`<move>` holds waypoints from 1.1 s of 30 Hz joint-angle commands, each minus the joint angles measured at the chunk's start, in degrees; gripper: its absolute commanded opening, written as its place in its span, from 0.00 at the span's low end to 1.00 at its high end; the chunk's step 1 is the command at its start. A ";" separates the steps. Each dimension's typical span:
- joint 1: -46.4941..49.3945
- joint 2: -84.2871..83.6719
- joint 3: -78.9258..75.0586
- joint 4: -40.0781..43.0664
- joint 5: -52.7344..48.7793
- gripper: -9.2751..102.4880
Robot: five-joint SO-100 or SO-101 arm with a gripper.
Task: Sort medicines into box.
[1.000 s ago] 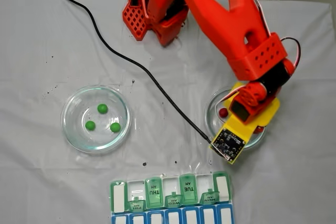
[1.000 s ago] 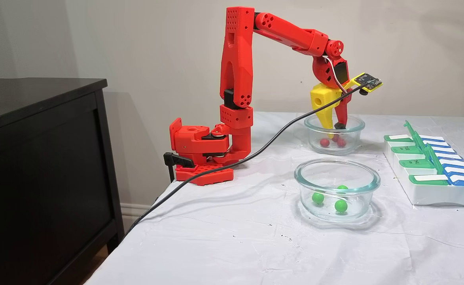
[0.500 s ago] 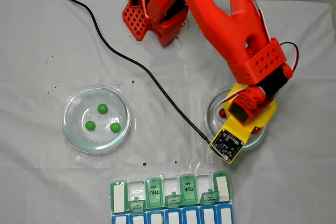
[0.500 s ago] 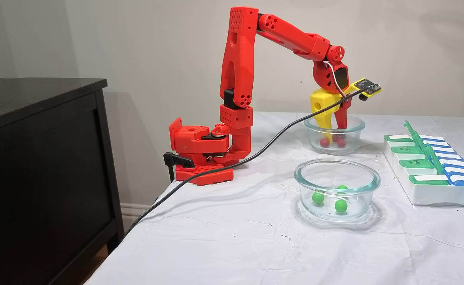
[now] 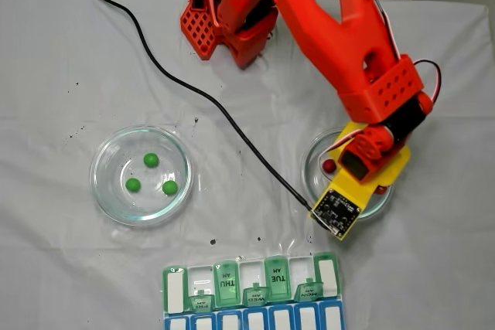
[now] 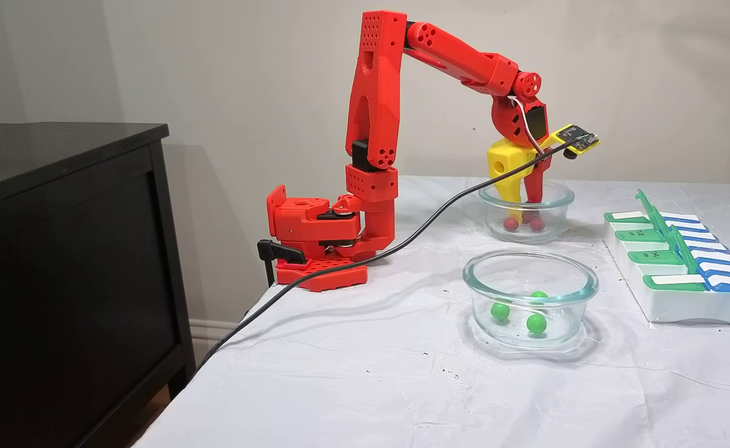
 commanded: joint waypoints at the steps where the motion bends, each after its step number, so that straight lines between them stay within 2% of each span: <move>1: -0.53 0.62 -0.44 -0.97 0.44 0.09; 6: -0.70 2.29 -0.44 0.00 0.35 0.08; 9: -0.53 8.88 0.79 0.70 0.62 0.08; 18: 8.09 26.02 -5.89 8.53 12.30 0.08; 25: 17.93 23.73 -13.01 9.93 16.88 0.08; 33: 22.15 14.50 -14.33 5.89 17.23 0.08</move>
